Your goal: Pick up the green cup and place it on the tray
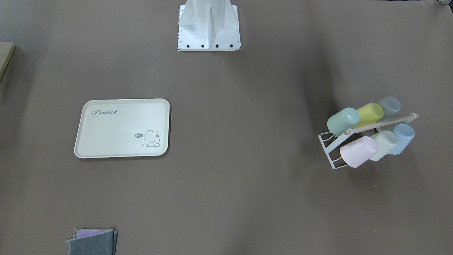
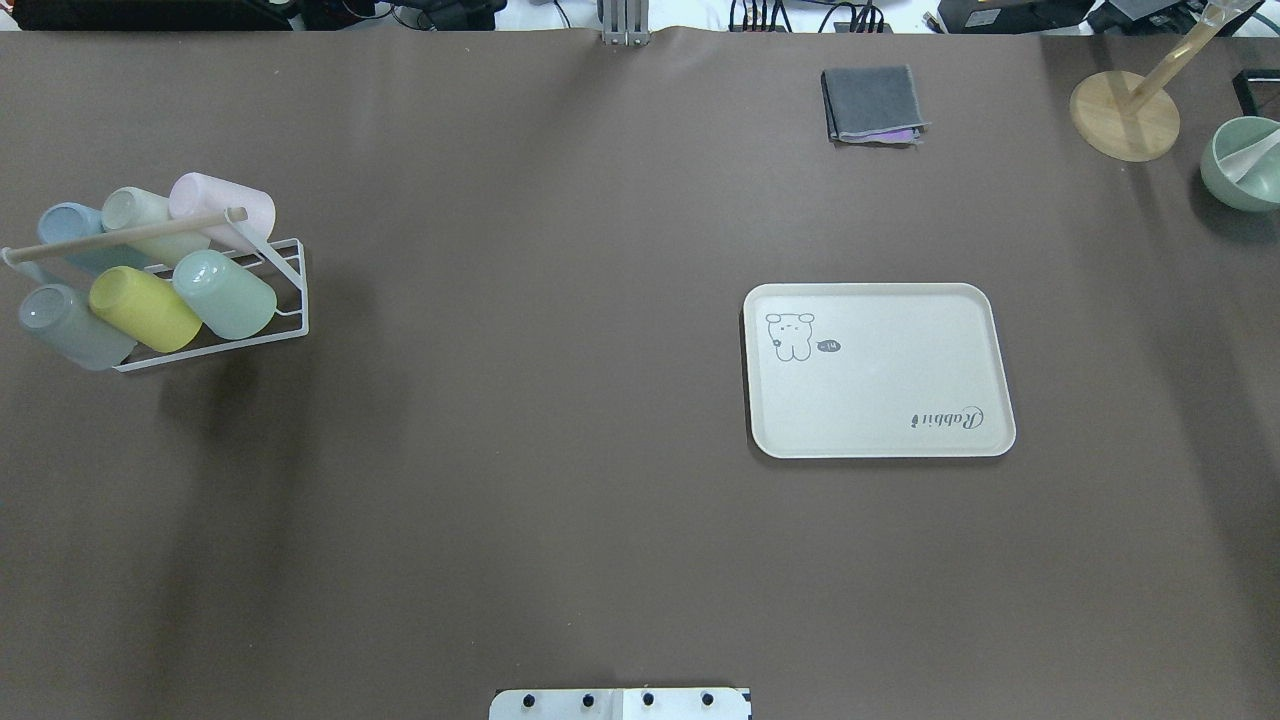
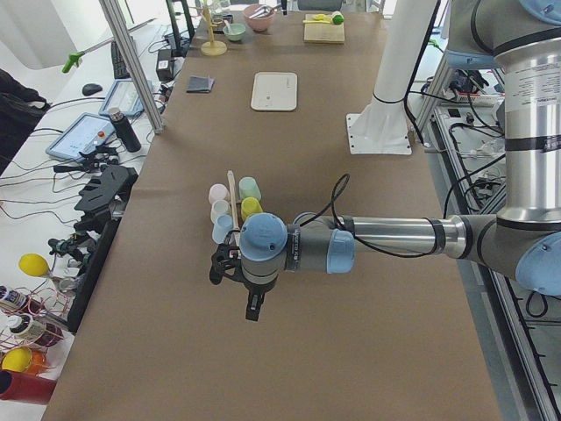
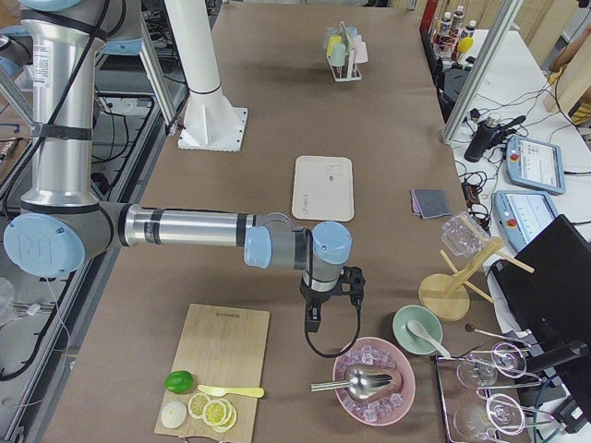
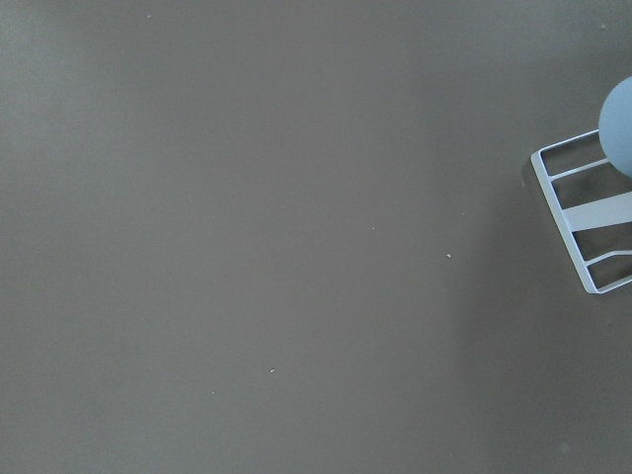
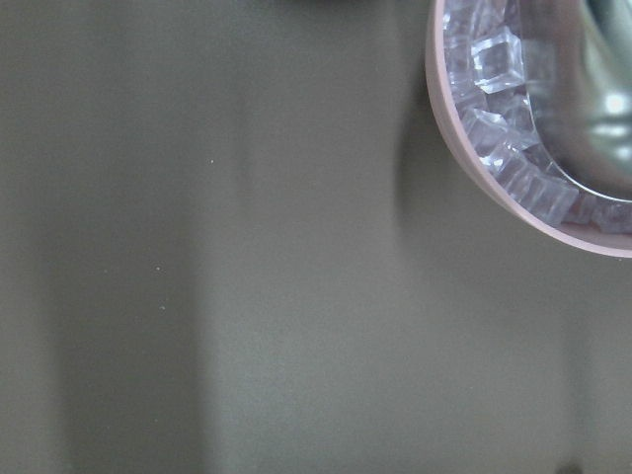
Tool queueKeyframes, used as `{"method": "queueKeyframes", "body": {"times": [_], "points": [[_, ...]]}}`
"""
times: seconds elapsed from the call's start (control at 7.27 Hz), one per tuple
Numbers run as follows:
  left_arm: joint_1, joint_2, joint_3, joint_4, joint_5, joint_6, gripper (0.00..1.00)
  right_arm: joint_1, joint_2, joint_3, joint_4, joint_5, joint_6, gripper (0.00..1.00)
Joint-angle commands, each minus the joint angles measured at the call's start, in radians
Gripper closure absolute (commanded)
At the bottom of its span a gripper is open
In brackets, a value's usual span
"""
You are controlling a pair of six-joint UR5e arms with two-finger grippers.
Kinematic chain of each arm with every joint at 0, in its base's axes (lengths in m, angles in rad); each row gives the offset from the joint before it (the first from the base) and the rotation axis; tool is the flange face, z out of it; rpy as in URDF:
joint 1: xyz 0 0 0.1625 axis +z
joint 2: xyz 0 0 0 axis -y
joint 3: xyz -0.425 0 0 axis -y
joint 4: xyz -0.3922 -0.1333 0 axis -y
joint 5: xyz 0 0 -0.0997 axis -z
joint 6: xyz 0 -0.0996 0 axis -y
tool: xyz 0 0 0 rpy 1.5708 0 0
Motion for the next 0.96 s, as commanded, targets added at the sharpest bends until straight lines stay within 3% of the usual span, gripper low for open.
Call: {"method": "queueKeyframes", "body": {"times": [0.0, 0.83], "points": [[0.0, 0.0, -0.001, 0.0, 0.005, 0.001, 0.02, 0.0, 0.0, 0.0, 0.0, -0.001, 0.0, 0.0], [-0.001, 0.006, -0.006, 0.0, 0.004, 0.001, 0.02, 0.0, 0.0, -0.011, 0.0, -0.001, 0.0, 0.0]]}}
